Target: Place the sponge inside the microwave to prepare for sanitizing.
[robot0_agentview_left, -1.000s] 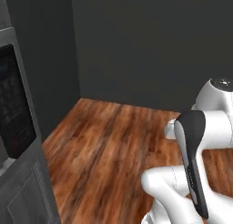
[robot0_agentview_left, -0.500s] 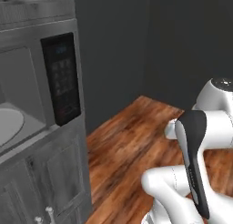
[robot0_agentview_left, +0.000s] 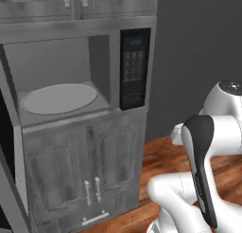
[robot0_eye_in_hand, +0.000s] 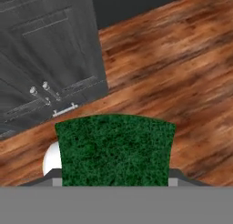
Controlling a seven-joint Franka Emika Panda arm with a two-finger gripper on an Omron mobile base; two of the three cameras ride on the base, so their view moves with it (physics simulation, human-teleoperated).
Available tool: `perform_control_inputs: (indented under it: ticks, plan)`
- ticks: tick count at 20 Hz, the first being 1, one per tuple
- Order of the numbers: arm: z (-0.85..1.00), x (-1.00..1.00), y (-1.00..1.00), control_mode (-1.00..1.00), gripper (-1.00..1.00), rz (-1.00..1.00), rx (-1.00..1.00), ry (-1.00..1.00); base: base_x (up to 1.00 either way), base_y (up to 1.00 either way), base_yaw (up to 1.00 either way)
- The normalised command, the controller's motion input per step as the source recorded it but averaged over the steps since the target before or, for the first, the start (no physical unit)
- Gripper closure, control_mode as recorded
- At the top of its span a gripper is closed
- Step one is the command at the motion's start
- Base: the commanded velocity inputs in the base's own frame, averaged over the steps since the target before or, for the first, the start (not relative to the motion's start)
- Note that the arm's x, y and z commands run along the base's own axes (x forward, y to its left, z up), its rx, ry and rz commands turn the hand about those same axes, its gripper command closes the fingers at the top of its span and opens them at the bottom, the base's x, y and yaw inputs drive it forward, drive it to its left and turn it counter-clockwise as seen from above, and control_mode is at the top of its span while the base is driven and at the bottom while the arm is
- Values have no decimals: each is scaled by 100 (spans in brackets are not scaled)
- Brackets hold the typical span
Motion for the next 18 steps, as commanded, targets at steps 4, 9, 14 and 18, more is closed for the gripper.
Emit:
perform_control_inputs:
  ticks: [4, 9, 14, 18]
  plan:
    - [0, 0, 0, 100, 100, 0, 0, 0, 15, -6, 90]
    - [0, 0, 0, 100, 100, 0, 0, 0, 34, -16, 92]
    - [0, 0, 0, 100, 100, 0, 0, 0, 41, -40, 78]
    - [0, 0, 0, 100, 100, 0, 0, 0, 21, -35, 41]
